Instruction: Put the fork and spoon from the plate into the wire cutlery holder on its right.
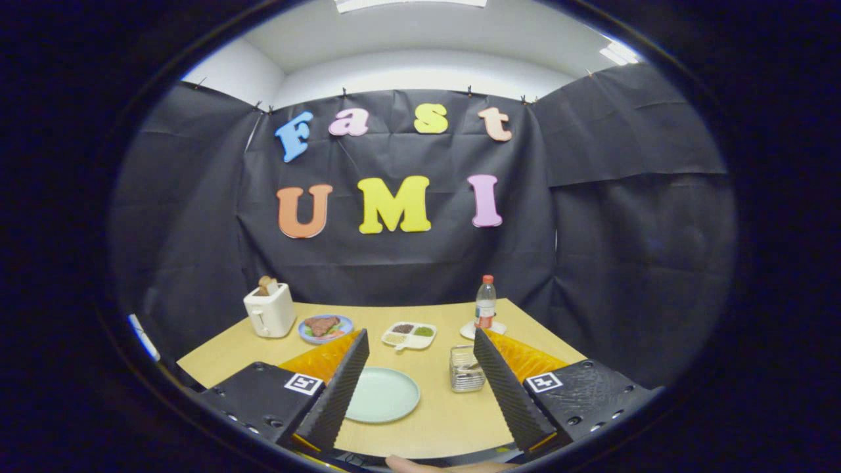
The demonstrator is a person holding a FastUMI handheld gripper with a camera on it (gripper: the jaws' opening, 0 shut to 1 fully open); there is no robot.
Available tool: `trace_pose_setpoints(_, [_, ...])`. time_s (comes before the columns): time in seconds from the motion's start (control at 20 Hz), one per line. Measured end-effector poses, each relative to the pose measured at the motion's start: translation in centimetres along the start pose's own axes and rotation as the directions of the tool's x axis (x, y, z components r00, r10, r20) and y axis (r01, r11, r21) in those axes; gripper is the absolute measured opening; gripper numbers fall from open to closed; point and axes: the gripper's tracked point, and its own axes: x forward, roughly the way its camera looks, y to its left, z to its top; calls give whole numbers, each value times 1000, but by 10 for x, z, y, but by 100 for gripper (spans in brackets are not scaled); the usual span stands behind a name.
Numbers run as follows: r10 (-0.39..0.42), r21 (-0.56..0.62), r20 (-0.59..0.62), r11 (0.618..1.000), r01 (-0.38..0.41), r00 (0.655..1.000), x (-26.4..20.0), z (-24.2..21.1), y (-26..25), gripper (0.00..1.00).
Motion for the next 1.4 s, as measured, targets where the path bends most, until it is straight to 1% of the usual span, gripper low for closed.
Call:
trace_pose_setpoints(0.1, [18,2,30,1000,-18,999,-19,0,8,96])
trace_pose_setpoints(0.3, [23,-1,55,1000,-23,998,-49,1,16,96])
trace_pose_setpoints(0.7, [30,-19,71,999,-29,997,-85,-8,27,96])
trace_pose_setpoints(1.05, [35,-18,84,999,-34,996,-91,-8,28,96])
trace_pose_setpoints(1.4, [39,-20,65,999,-38,997,-83,-16,28,96])
